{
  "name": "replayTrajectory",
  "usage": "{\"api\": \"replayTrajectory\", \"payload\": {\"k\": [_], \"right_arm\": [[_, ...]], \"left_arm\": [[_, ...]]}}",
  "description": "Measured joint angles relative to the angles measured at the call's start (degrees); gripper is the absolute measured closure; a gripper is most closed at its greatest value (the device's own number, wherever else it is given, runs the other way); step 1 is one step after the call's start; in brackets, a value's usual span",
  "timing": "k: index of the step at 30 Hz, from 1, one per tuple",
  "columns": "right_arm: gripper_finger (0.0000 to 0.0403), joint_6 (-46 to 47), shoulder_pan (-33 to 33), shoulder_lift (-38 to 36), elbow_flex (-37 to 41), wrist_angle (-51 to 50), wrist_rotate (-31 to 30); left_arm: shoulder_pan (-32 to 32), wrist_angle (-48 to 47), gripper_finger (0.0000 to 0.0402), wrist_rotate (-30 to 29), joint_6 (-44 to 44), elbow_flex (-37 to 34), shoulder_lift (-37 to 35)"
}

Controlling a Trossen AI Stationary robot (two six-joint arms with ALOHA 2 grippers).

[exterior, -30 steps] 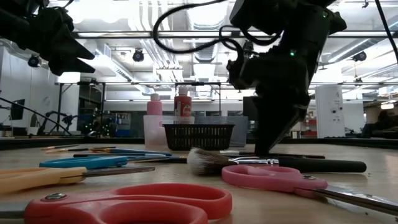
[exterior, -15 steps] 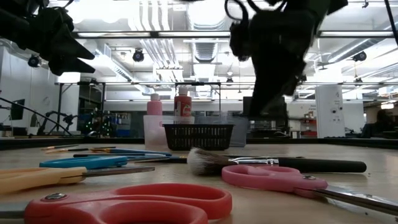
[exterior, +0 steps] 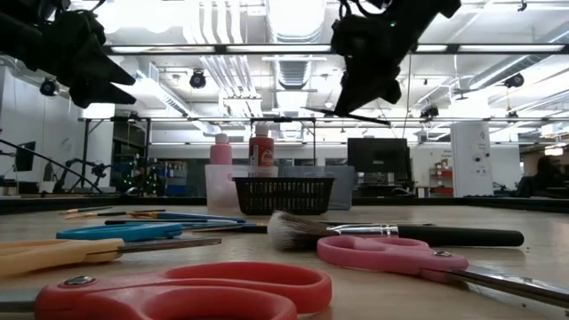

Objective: Pick & Place Paint Supplies
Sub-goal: Put the black paint brush into the gray bin

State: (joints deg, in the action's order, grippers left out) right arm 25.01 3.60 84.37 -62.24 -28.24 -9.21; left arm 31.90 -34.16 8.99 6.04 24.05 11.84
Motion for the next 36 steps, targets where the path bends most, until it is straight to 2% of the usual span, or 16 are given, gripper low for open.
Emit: {"api": "replayTrajectory", "payload": {"k": [10,19,27,36], "right_arm": [[0.0379,2.6,10.9,-0.7,0.0,10.0,0.1],[0.0379,8.4,19.5,5.6,0.0,18.4,0.3],[0.0379,14.4,22.9,13.9,-2.1,19.6,0.8],[0.0379,18.4,24.0,18.1,-3.7,16.8,2.0]], "left_arm": [[0.0,0.0,0.0091,0.0,0.0,0.0,0.0],[0.0,0.0,0.0091,0.0,0.0,0.0,0.0],[0.0,0.0,0.0091,0.0,0.0,0.0,0.0],[0.0,0.0,0.0091,0.0,0.0,0.0,0.0]]}}
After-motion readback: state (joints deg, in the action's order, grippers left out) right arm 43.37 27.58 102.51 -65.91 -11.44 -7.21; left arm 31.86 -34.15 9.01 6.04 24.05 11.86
